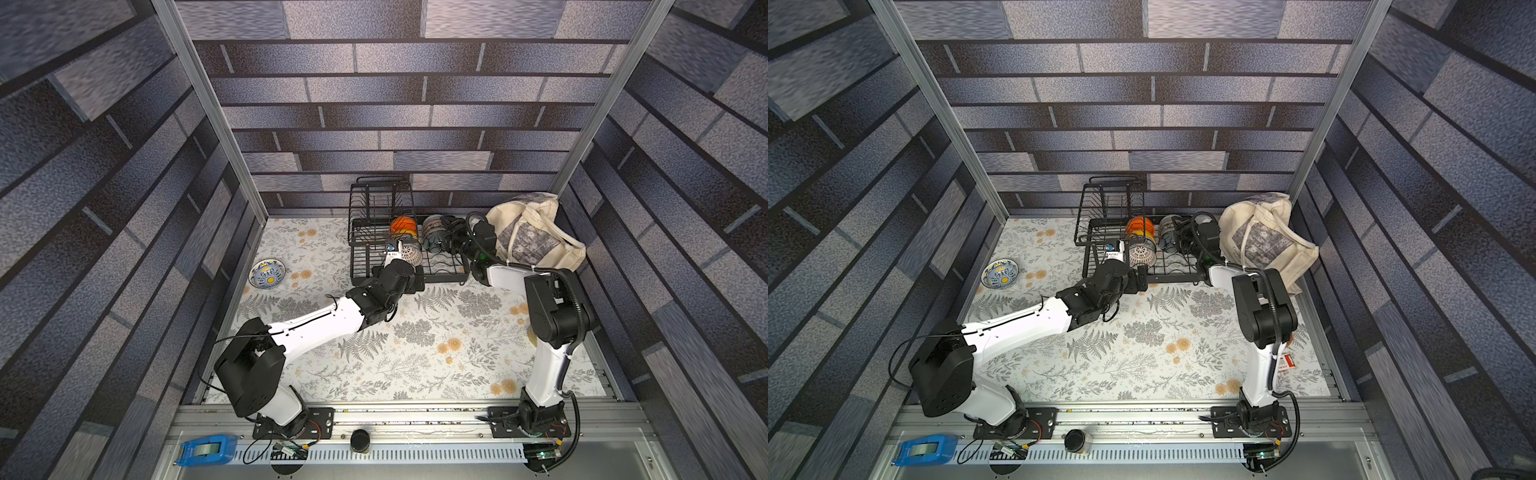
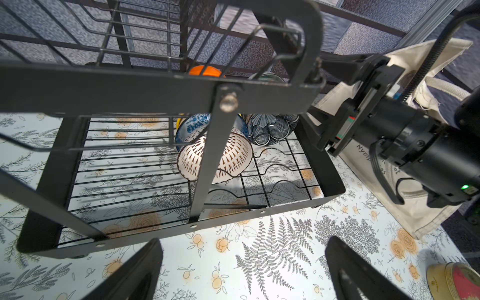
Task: Load bowls into a dish rack
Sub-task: Place the bowl in the dish rack, then pick up the bowl from the top-left of the table.
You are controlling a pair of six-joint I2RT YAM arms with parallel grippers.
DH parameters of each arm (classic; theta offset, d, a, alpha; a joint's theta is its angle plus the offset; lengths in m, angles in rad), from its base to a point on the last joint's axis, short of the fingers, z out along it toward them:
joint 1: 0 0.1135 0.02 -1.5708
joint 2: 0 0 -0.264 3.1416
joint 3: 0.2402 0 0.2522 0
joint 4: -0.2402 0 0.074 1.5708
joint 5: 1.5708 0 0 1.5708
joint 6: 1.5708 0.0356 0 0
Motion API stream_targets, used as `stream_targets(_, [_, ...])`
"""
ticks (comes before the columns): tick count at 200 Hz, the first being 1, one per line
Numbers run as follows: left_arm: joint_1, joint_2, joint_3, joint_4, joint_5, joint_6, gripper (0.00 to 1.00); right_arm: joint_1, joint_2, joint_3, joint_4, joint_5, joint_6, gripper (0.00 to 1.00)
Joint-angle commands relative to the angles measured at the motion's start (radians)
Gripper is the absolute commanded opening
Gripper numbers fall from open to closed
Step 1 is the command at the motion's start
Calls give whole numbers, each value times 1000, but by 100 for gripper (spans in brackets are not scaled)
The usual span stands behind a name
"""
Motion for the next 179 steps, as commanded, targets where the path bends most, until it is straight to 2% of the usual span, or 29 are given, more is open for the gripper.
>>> stream_targets(1, [-15, -55, -27, -40, -43, -13, 100, -8, -69, -41, -55, -15, -34, 75])
stream_targets(27, [-24, -93, -33, -88, -73, -13, 100, -8, -151, -61, -129, -30, -99, 85])
stream_targets(63, [-3, -169, -41, -223, -105, -3, 100, -8, -318, -151, -292, -20, -327, 100])
stream_targets(94, [85, -254, -36, -412, -88, 9, 100, -5, -452, -191, -374, -40, -539, 100])
stream_targets(123, [233, -344, -33, -565, 0, 38, 100, 15, -554, -206, -439, -40, -697, 100])
stream_targets(141, [385, -363, -13, -653, 82, 47, 100, 44, -609, -219, -438, -28, -783, 100])
stream_targets(160, [570, -323, 35, -724, 210, 53, 100, 111, -648, -210, -439, -10, -887, 100])
stream_targets(179, [690, -238, 96, -762, 251, 90, 100, 213, -665, -180, -455, 19, -995, 100])
